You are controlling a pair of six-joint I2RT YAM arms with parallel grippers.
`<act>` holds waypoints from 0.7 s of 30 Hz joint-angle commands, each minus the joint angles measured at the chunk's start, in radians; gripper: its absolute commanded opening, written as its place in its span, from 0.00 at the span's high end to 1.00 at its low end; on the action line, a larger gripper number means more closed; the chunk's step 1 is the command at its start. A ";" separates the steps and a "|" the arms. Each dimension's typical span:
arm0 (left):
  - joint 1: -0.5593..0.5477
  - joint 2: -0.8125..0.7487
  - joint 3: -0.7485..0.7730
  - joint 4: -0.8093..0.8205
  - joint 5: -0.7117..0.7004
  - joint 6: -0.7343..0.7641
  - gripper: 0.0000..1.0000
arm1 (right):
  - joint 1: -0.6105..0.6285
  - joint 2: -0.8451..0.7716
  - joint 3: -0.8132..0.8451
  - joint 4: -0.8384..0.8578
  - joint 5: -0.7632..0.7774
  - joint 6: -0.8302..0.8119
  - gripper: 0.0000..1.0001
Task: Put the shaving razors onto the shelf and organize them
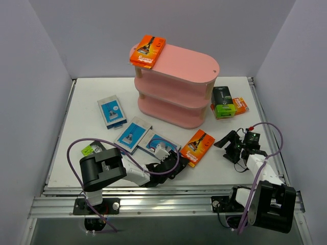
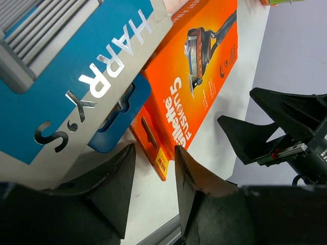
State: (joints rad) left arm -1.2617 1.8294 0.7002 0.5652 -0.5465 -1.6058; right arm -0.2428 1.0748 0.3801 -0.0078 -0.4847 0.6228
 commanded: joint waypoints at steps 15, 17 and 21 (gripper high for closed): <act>0.004 0.034 0.084 -0.050 -0.015 -0.005 0.73 | -0.021 0.020 0.040 0.022 -0.025 -0.040 0.25; 0.005 0.034 0.082 -0.054 -0.015 -0.008 0.76 | -0.021 0.017 0.040 0.023 -0.023 -0.043 0.25; 0.004 0.033 0.087 -0.067 -0.017 -0.011 0.86 | -0.023 0.020 0.040 0.022 -0.026 -0.043 0.25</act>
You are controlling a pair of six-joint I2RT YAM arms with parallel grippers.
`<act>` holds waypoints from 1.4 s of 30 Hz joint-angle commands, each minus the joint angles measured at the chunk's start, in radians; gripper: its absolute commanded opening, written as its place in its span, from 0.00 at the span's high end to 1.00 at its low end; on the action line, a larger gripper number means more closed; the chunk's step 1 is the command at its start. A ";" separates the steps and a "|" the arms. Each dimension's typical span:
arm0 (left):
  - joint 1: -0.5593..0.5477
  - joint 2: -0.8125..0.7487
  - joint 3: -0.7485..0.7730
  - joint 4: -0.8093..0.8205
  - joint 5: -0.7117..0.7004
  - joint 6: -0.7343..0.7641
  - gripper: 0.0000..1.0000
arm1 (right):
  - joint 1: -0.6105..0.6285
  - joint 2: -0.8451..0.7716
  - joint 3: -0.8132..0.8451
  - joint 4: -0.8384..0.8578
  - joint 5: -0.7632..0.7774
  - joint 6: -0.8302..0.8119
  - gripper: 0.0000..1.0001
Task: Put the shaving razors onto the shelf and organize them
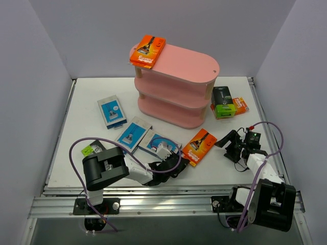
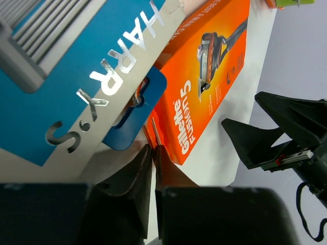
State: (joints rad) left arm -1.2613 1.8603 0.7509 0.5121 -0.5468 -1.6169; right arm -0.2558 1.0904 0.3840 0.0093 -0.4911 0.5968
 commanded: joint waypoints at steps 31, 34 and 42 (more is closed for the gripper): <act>-0.041 -0.220 -0.004 -0.161 0.065 -0.081 0.98 | -0.054 -0.064 0.013 0.043 -0.069 0.043 0.25; -0.041 -0.216 -0.045 -0.101 0.079 -0.129 0.97 | -0.054 -0.067 0.012 0.041 -0.073 0.038 0.25; -0.041 -0.194 -0.159 0.043 0.110 -0.284 0.97 | -0.054 -0.058 0.010 0.050 -0.083 0.034 0.25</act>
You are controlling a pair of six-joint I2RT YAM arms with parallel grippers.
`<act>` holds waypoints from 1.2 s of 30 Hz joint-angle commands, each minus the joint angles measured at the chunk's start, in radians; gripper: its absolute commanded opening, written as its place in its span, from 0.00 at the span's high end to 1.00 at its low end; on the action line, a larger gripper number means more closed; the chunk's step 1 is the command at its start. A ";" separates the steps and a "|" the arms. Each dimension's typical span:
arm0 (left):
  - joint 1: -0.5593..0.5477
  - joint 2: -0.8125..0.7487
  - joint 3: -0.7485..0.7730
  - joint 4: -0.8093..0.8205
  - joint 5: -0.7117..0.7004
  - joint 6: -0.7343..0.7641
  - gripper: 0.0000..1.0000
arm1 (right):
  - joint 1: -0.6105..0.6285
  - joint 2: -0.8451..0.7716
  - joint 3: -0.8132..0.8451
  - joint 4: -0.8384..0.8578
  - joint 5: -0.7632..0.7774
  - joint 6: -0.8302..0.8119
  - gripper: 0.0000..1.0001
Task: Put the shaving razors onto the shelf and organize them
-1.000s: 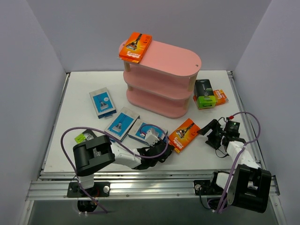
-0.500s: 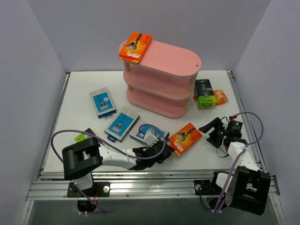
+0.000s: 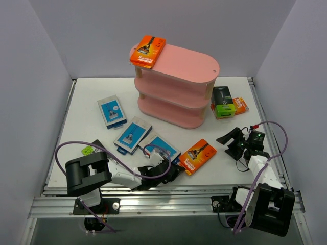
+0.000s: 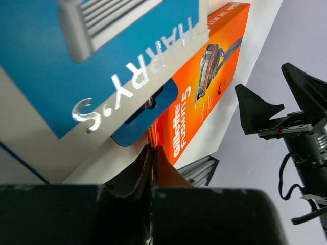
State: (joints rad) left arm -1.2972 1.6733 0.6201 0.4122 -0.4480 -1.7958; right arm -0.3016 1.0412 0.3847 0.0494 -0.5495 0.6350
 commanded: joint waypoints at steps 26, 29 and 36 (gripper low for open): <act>-0.008 -0.247 0.122 -0.266 -0.083 0.082 0.98 | -0.008 0.033 0.006 0.035 -0.062 -0.046 0.26; -0.004 -0.221 0.093 -0.192 -0.052 0.049 0.98 | -0.008 0.034 0.005 0.040 -0.066 -0.046 0.26; -0.004 -0.191 0.116 -0.148 -0.046 0.127 0.98 | -0.008 0.034 0.006 0.032 -0.069 -0.060 0.27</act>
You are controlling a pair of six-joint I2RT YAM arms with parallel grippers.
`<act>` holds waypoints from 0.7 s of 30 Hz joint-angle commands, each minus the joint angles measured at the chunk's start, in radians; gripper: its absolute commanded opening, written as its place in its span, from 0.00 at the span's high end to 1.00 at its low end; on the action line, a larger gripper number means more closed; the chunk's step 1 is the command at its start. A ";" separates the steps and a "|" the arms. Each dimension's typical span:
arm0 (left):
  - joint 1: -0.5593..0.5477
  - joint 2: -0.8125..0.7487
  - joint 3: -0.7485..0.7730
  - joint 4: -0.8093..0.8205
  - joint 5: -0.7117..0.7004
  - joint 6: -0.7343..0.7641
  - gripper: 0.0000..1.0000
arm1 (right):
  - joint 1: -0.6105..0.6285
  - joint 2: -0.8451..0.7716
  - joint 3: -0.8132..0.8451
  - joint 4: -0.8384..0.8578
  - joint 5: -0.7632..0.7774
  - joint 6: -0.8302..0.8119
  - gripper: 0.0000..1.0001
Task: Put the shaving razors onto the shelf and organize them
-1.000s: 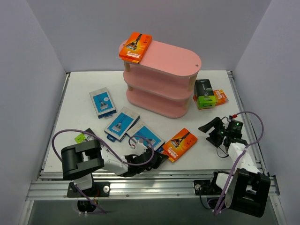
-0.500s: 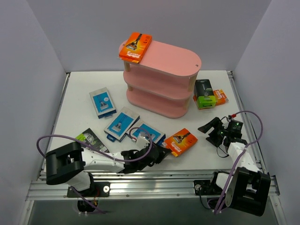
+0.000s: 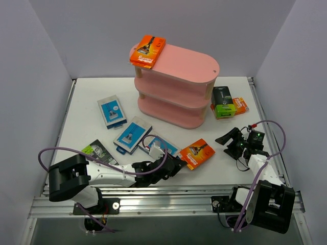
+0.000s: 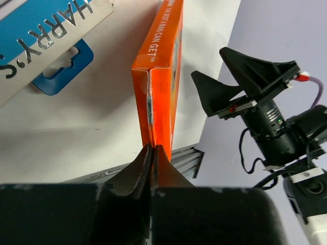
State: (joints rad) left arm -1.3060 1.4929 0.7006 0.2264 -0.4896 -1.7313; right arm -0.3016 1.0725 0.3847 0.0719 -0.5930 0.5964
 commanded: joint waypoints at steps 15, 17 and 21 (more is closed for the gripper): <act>0.020 -0.143 0.324 -0.453 -0.115 0.614 0.98 | -0.008 0.007 0.005 0.023 -0.027 -0.018 0.28; 0.034 -0.145 0.365 -0.530 -0.101 0.653 0.98 | -0.008 0.010 0.003 0.025 -0.025 -0.018 0.28; 0.063 -0.134 0.428 -0.633 -0.041 0.714 0.98 | -0.008 0.010 -0.001 0.037 -0.037 -0.023 0.28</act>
State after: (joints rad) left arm -1.2640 1.3743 1.0554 -0.2913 -0.5583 -1.1263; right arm -0.3016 1.0779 0.3843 0.0826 -0.6018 0.5926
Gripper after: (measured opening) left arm 0.043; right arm 0.721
